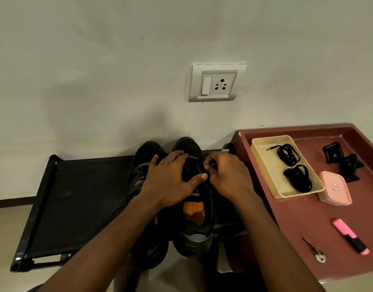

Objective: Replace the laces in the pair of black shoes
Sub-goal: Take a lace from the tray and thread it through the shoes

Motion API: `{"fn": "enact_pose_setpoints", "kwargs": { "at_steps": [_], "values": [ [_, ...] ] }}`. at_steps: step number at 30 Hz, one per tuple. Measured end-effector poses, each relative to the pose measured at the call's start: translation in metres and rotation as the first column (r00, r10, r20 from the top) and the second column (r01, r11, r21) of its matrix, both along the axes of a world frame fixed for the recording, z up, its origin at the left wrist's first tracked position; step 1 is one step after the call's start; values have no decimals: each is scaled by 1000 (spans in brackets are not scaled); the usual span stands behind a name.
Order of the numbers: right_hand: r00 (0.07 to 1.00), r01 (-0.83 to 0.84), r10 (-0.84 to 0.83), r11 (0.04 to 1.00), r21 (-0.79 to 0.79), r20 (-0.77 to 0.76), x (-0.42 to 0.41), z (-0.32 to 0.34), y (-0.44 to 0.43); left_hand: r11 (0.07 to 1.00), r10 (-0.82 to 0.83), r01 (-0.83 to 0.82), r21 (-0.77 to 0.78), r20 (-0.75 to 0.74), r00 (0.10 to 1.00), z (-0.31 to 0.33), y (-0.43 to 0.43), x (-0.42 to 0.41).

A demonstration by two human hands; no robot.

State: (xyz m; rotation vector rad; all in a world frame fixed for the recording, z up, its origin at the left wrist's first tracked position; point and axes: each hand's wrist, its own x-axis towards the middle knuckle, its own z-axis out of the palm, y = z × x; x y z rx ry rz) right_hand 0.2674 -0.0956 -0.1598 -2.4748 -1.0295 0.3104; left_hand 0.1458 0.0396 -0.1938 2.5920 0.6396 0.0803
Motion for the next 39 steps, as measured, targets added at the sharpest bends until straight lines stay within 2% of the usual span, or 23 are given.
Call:
{"fn": "enact_pose_setpoints", "kwargs": {
  "at_steps": [3,6,8,10,11,13,14,16,18,20,22,23,25,27,30,33,39],
  "values": [
    [995,38,-34,998,-51,90,2,-2,-2,1000,12,-12,-11,10,1000,1,0,1],
    [979,182,-188,980,81,76,11,-4,-3,1000,16,-16,-12,9,1000,1,0,1],
    [922,385,-381,880,278,-71,18,-3,-4,1000,19,-19,-13,7,1000,1,1,0],
    [851,523,-469,715,464,-237,19,-3,-4,1000,15,-15,-13,0,1000,0,1,0],
    [831,556,-440,619,555,-341,19,-2,-3,1000,15,-15,-14,-3,1000,0,2,0],
    [801,597,-280,434,674,-529,18,1,-1,1000,17,-17,-13,-3,1000,0,1,1],
    [781,617,-192,381,689,-594,18,1,-2,1000,19,-19,-15,0,1000,0,1,1],
    [700,682,-49,345,645,-713,20,2,-2,1000,21,-20,-21,4,1000,1,2,2],
    [612,725,10,393,566,-791,21,0,-2,999,18,-18,-27,4,1000,1,2,2],
    [623,684,-59,524,507,-780,20,-3,-1,999,16,-16,-33,-1,1000,1,2,2],
    [765,506,-162,750,426,-623,18,-6,-2,999,16,-16,-33,1,1000,1,2,2],
    [843,378,-162,857,350,-513,16,-8,-4,999,17,-17,-30,6,1000,0,2,2],
    [936,168,-115,976,135,-332,10,-8,-6,999,21,-21,-26,10,1000,0,1,2],
    [969,87,-92,996,-32,-231,6,-7,-5,999,25,-25,-27,8,1000,-1,1,2],
    [991,57,-67,995,-87,-113,3,-6,-2,999,29,-29,-30,11,1000,-2,1,2],
    [991,90,-92,996,-25,-93,2,-6,-1,999,33,-32,-21,21,999,-2,1,1],
    [951,277,-232,932,233,-203,9,-6,-2,999,43,-42,-31,19,999,-4,0,0]
  ]
}}
